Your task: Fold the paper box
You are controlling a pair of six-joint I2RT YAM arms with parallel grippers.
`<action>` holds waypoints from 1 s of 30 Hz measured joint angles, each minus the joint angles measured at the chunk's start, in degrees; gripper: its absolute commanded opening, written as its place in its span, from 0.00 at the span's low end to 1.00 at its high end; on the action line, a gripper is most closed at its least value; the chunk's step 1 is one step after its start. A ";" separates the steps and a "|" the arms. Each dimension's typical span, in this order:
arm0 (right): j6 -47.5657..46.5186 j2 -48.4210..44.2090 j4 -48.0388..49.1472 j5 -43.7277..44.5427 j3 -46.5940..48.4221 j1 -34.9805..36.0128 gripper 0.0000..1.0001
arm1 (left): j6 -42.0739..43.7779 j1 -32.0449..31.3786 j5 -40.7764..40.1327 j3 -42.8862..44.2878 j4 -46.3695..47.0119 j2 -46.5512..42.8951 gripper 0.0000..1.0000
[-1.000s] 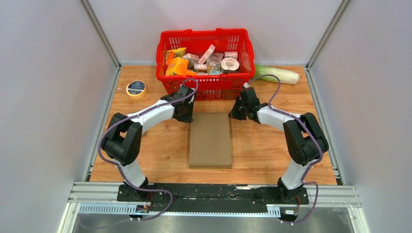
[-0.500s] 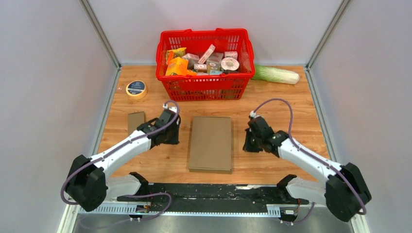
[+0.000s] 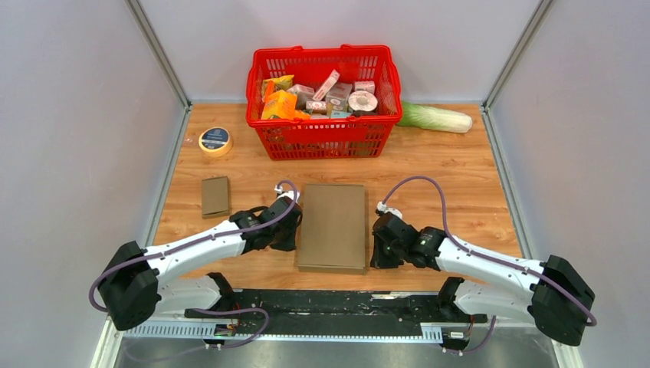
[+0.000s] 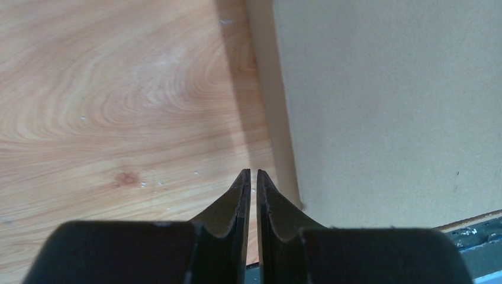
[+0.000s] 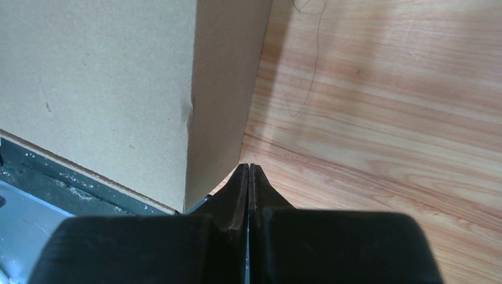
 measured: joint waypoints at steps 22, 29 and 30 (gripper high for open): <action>8.04 5.31 14.21 -7.61 -6.01 0.94 0.00 | -5.49 -10.34 -3.52 -2.62 5.97 9.99 0.11; 4.13 9.03 -5.46 8.55 9.64 3.89 0.01 | -7.19 -11.74 -6.32 -1.25 1.57 8.79 0.22; 3.72 8.72 -6.84 11.37 11.45 3.91 0.02 | -7.23 -11.43 -6.32 -1.25 1.09 8.20 0.23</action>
